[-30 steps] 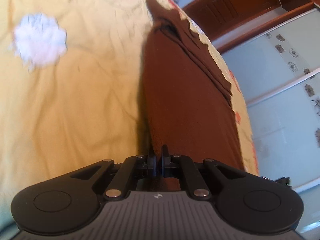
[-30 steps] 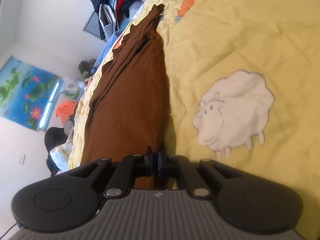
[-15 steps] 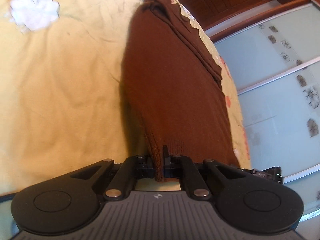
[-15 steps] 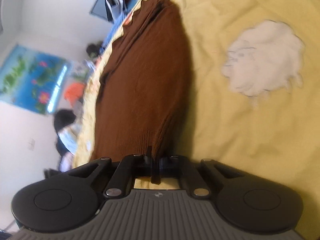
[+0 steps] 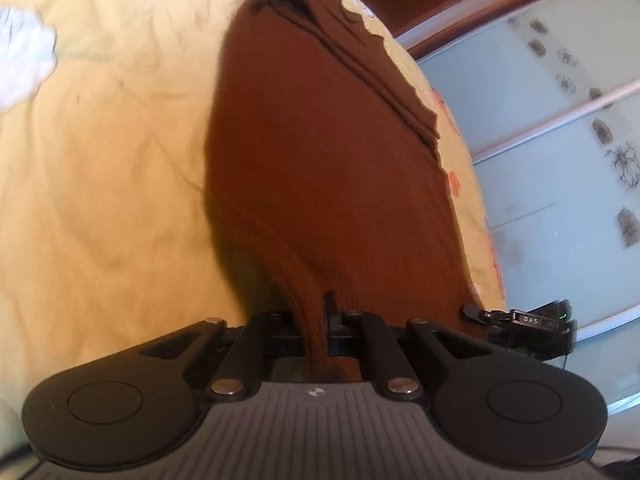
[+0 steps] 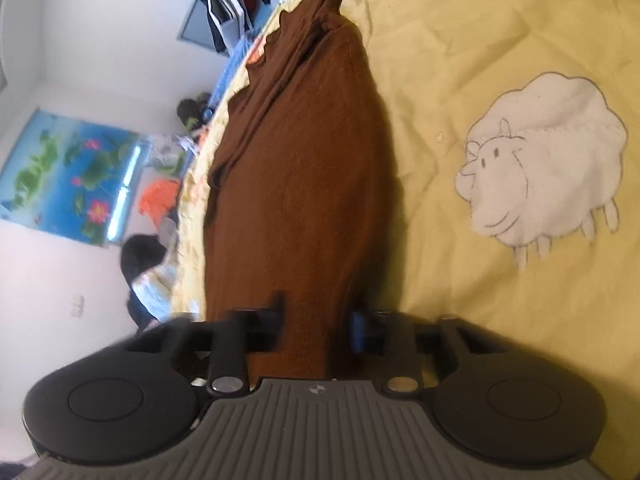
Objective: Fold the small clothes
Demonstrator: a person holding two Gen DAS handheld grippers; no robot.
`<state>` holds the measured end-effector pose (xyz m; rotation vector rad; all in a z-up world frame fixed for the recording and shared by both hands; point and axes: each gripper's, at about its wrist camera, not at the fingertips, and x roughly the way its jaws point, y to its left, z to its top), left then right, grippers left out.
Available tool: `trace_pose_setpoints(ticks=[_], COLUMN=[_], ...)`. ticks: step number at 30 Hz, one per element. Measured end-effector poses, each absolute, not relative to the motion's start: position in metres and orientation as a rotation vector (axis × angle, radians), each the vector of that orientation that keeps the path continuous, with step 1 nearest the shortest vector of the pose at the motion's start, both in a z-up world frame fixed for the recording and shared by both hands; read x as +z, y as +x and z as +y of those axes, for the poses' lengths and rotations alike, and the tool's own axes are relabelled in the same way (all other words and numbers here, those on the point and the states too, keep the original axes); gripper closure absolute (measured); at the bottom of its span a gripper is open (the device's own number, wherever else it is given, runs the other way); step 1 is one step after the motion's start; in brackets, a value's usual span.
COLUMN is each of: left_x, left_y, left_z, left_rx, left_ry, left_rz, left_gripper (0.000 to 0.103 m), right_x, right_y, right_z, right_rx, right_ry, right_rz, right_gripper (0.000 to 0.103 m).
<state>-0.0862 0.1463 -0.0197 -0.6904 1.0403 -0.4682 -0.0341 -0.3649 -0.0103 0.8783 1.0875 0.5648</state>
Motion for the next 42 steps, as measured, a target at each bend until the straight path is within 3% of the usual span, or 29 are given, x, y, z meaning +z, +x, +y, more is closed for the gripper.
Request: trace_pose_setpoints(ticks=[7, 14, 24, 26, 27, 28, 29, 30, 31, 33, 38, 42], left_x=[0.026, 0.066, 0.068, 0.059, 0.055, 0.052, 0.049, 0.048, 0.047, 0.049, 0.043, 0.027], left_y=[-0.043, 0.079, 0.262, 0.289, 0.300, 0.306, 0.308, 0.304, 0.297, 0.270, 0.194, 0.162], left_z=[0.154, 0.158, 0.136, 0.136, 0.137, 0.139, 0.140, 0.144, 0.149, 0.159, 0.176, 0.171], left_rx=[-0.520, -0.489, -0.337, -0.290, -0.256, -0.218, -0.193, -0.182, -0.169, -0.131, -0.170, -0.235], left_ry=[-0.600, -0.588, -0.526, -0.538, -0.553, -0.582, -0.621, -0.659, -0.690, -0.695, -0.686, -0.704], left_rz=[0.892, 0.691, 0.610, 0.611, 0.618, 0.626, 0.626, 0.617, 0.600, 0.546, 0.564, 0.640], left_gripper=[0.098, 0.098, 0.097, 0.097, 0.094, 0.089, 0.083, 0.059, 0.026, 0.006, 0.006, 0.006], right_x=[0.021, 0.057, 0.036, 0.023, 0.016, 0.011, 0.007, 0.006, 0.007, 0.014, 0.032, 0.034], right_y=[-0.007, 0.112, 0.319, 0.346, 0.356, 0.362, 0.366, 0.367, 0.363, 0.348, 0.285, 0.271], right_z=[-0.365, -0.363, -0.352, -0.345, -0.343, -0.343, -0.341, -0.339, -0.338, -0.338, -0.343, -0.342], right_rx=[0.649, 0.706, 0.533, 0.505, 0.468, 0.421, 0.385, 0.359, 0.341, 0.360, 0.418, 0.514], right_ry=[0.889, 0.921, 0.950, 0.956, 0.970, 0.980, 0.988, 0.995, 0.994, 0.963, 0.802, 0.888], right_rz=[0.948, 0.751, 0.776, 0.793, 0.791, 0.792, 0.792, 0.780, 0.750, 0.699, 0.661, 0.745], right_gripper=[0.089, 0.089, 0.089, 0.085, 0.074, 0.042, 0.025, 0.003, 0.000, 0.001, 0.001, 0.000])
